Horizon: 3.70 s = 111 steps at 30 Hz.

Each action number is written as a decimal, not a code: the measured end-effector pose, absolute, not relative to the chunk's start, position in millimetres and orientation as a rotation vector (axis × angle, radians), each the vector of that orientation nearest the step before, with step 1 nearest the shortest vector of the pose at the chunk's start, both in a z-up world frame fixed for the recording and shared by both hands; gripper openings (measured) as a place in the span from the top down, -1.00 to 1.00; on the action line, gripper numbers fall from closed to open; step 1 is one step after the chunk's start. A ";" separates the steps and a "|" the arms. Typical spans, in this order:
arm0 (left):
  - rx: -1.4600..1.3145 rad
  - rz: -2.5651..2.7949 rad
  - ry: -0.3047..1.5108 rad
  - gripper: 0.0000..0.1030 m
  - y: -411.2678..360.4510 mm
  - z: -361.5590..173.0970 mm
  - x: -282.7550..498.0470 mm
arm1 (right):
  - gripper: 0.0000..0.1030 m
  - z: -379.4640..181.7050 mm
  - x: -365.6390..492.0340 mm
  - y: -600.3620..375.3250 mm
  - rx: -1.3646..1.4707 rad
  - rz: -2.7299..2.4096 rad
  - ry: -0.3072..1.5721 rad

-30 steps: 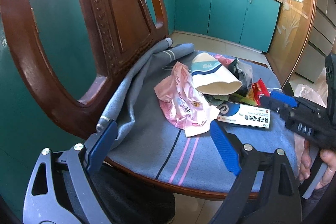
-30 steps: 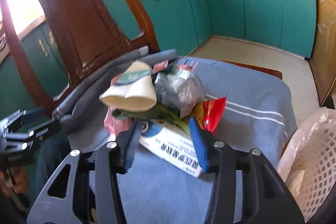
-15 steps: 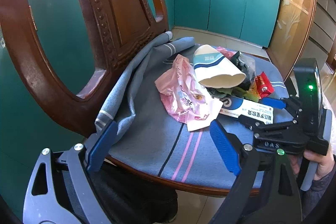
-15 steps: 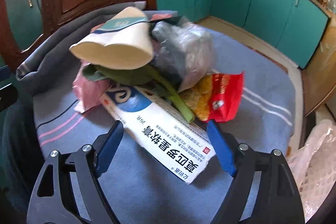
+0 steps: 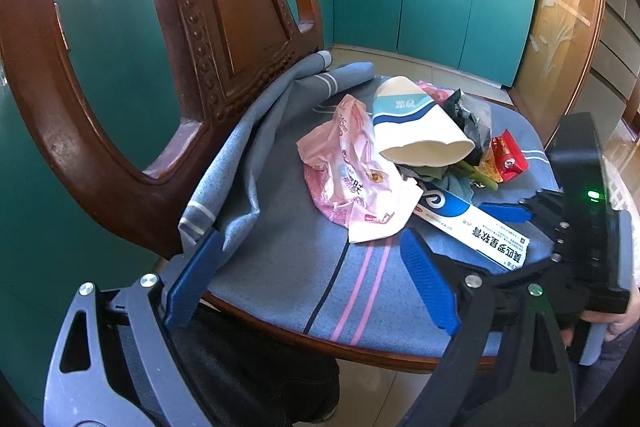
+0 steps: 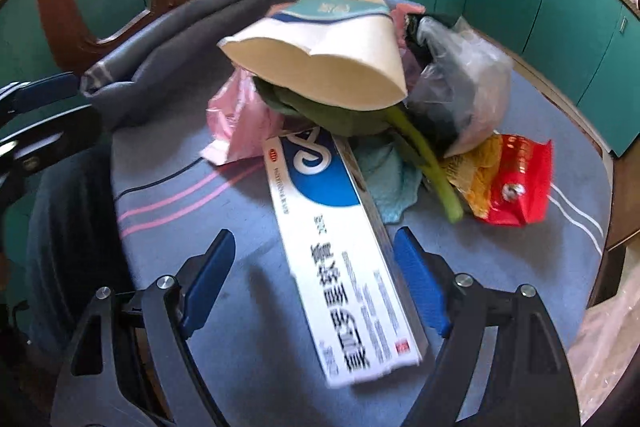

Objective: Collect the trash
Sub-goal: 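Lift the white ointment box up off the seat with the right tool, then close the left tool on the pink plastic bag, then lift the pink bag with the left tool while the right tool holds the box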

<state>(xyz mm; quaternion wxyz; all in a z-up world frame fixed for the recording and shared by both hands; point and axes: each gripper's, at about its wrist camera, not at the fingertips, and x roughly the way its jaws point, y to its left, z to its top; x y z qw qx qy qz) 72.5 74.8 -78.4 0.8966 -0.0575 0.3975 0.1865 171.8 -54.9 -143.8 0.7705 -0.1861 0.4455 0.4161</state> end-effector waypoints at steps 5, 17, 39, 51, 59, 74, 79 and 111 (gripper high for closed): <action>-0.126 0.402 0.823 -0.76 80.3 -79.3 69.9 | -0.46 -143.6 174.8 -44.1 -0.396 0.899 0.933; -0.140 0.390 0.827 -0.76 81.8 -83.2 72.7 | 0.11 -132.0 167.4 -70.0 -0.341 0.908 0.978; -0.058 0.372 0.903 -0.60 62.8 -133.8 157.9 | -0.07 -124.7 165.5 -116.3 -0.255 0.818 1.008; -0.068 0.379 0.926 0.58 75.6 -143.7 142.9 | -0.12 -132.1 166.0 -100.7 -0.271 0.808 1.013; -0.018 0.428 0.816 0.58 71.3 -114.6 124.8 | -0.19 -135.8 164.3 -98.1 -0.284 0.808 1.007; -0.040 0.401 0.715 0.58 51.6 -79.7 98.8 | -0.27 -142.0 149.7 -81.4 -0.394 0.751 0.939; -0.039 0.391 0.710 0.58 49.1 -75.8 88.6 | -0.26 -142.7 149.6 -80.9 -0.397 0.742 0.935; -0.021 0.353 0.683 0.58 42.6 -65.8 85.7 | 0.07 -108.3 158.7 -103.6 -0.238 0.716 0.862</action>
